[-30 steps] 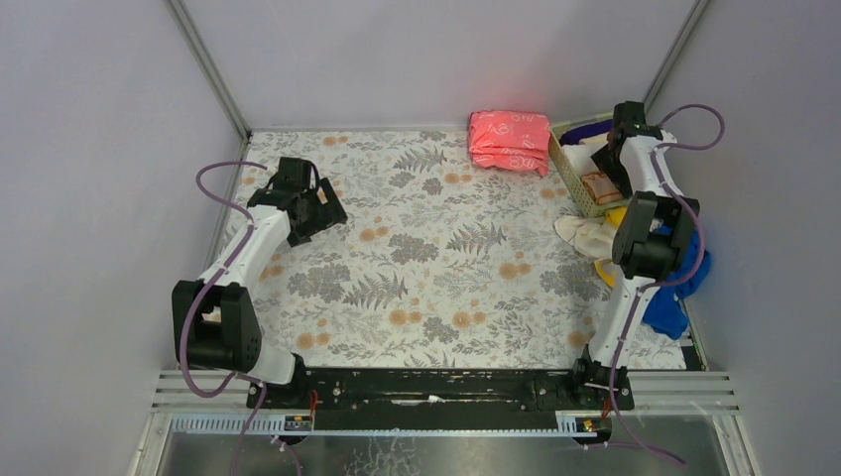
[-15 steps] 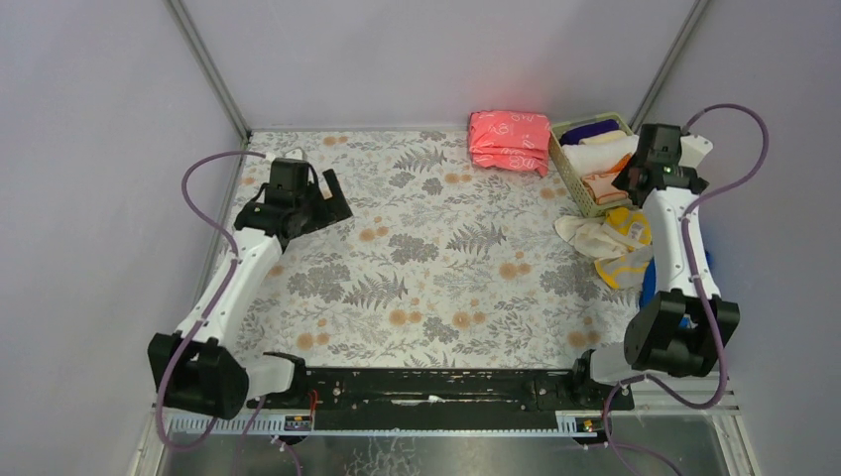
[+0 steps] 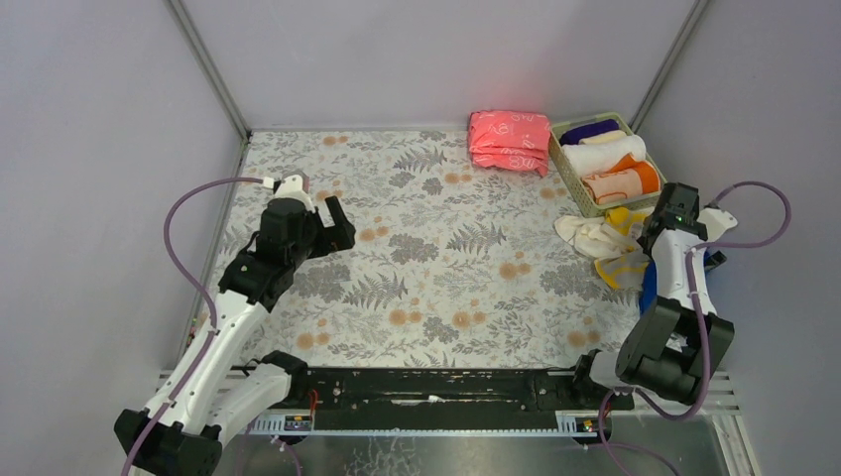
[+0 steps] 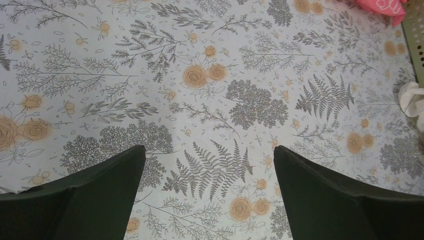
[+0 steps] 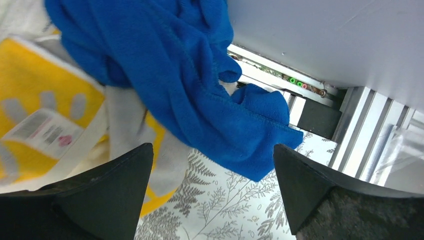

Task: Roll the towels
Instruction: Pick up the towel at the corner of the board.

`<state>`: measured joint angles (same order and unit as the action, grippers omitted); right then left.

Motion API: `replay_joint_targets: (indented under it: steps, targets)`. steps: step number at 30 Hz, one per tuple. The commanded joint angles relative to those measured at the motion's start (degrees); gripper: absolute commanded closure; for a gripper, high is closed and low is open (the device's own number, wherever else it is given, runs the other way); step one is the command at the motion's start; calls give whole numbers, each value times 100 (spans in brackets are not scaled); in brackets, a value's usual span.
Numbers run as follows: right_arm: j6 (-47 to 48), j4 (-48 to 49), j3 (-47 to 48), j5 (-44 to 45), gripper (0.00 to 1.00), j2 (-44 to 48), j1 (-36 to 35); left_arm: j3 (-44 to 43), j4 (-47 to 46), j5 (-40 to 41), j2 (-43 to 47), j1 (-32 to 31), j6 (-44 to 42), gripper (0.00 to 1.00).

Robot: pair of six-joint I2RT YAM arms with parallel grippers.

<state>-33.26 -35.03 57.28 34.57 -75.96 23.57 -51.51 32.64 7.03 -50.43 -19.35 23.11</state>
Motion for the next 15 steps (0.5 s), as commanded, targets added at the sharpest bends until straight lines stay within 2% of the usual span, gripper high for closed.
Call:
replay_joint_targets:
  steps: [1, 6, 10, 11, 12, 15]
  targets:
    - [-319, 851, -457, -84, 5, -316, 314, 73, -464, 265, -108, -17, -135, 0]
    - [-234, 1240, -703, -243, 10, -1026, 449, 41, -428, 299, -294, -16, -149, 0]
    - [-139, 1523, -756, -445, 20, -1377, 482, 59, -439, 327, -283, -16, -156, 0]
    - [-119, 1580, -757, -465, 26, -1430, 482, 58, -436, 335, -297, -16, -158, 0]
    - [-106, 1576, -714, -439, 37, -1483, 489, 61, -434, 329, -304, -16, -158, 0]
    - [-216, 1125, -463, -40, 85, -1471, 486, 61, -442, 325, -301, -11, -166, 0]
